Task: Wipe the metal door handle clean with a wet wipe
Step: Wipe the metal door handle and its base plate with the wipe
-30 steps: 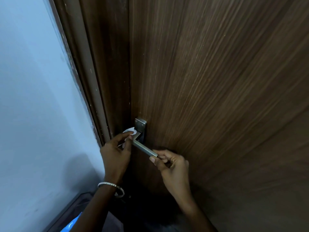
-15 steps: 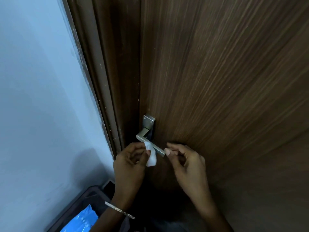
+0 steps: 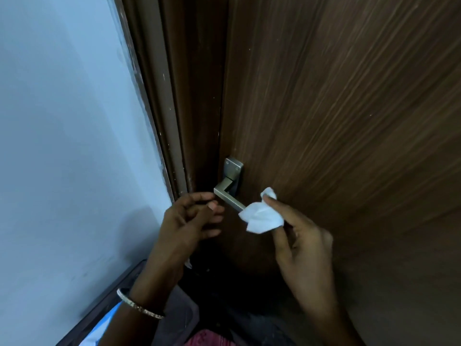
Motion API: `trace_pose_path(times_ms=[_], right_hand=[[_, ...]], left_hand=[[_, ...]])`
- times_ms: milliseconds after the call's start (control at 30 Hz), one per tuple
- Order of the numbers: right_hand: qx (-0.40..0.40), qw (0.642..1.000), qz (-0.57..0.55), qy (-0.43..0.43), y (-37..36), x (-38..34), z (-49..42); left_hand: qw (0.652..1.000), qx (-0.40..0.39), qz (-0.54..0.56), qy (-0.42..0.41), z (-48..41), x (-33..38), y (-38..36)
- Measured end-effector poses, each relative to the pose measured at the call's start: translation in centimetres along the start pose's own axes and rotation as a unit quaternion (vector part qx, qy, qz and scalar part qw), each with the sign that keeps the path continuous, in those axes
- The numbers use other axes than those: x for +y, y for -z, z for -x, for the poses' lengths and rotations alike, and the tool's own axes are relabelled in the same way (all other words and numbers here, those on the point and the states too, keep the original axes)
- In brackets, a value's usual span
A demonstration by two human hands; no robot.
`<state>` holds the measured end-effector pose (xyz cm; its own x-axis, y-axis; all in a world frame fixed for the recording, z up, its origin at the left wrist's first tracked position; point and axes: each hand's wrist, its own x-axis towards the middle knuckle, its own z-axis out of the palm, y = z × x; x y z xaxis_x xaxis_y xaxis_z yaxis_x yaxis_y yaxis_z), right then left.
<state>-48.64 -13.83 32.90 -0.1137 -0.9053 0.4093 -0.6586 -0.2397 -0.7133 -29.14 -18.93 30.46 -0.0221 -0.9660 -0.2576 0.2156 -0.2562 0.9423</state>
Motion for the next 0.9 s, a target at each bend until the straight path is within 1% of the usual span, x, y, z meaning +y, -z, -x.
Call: trace_pose_path(times_ms=[33, 67, 133, 167, 200, 233, 333, 367, 467, 567, 633, 733, 900], right_hand=[[-0.005, 1.0, 0.019, -0.002, 0.2, -0.1, -0.4], [-0.04, 0.999, 0.028, -0.008, 0.1, -0.2, -0.7], [-0.173, 0.983, 0.047, -0.034, -0.7, -0.3, -0.7], [-0.216, 0.974, 0.055, -0.04, -1.2, -0.3, -0.5], [-0.228, 0.971, 0.059, -0.044, -1.7, -0.4, -0.3], [-0.21, 0.975, 0.06, -0.037, -2.1, -0.4, -0.2], [-0.107, 0.989, 0.1, 0.028, -3.9, 0.3, 0.2], [-0.096, 0.988, 0.118, 0.029, -4.6, 0.6, 0.0], [-0.099, 0.974, 0.2, 0.045, -6.8, 0.7, -1.1], [-0.093, 0.947, 0.286, 0.111, -9.3, 0.0, -2.4], [-0.096, 0.93, 0.324, 0.142, -10.2, -0.2, -2.7], [-0.086, 0.918, 0.345, 0.177, -9.5, 0.5, -2.4], [0.018, 0.925, 0.313, 0.215, -6.6, 3.8, 0.6]], left_hand=[[1.0, 0.023, -0.006, -0.006, -0.4, 0.0, 0.5], [0.999, 0.04, -0.014, -0.006, -0.7, -0.1, 1.0], [0.998, 0.049, -0.031, 0.004, -1.1, -0.8, 1.6], [0.998, 0.045, -0.034, 0.006, -1.2, -1.1, 1.7], [0.999, 0.038, -0.036, 0.005, -1.3, -1.5, 1.6], [0.999, 0.032, -0.042, 0.002, -1.5, -1.7, 1.4], [0.997, 0.022, -0.08, -0.008, -1.8, -2.0, 0.8], [0.996, 0.024, -0.091, -0.012, -1.8, -2.1, 0.6], [0.992, 0.043, -0.113, -0.018, -1.9, -2.1, 0.4], [0.993, 0.06, -0.105, -0.016, -1.7, -2.1, 0.5], [0.992, 0.068, -0.1, -0.019, -1.6, -2.1, 0.6], [0.994, 0.076, -0.084, -0.011, -1.5, -1.8, 0.5], [0.995, 0.069, -0.076, -0.005, -1.5, -1.5, 0.5]])
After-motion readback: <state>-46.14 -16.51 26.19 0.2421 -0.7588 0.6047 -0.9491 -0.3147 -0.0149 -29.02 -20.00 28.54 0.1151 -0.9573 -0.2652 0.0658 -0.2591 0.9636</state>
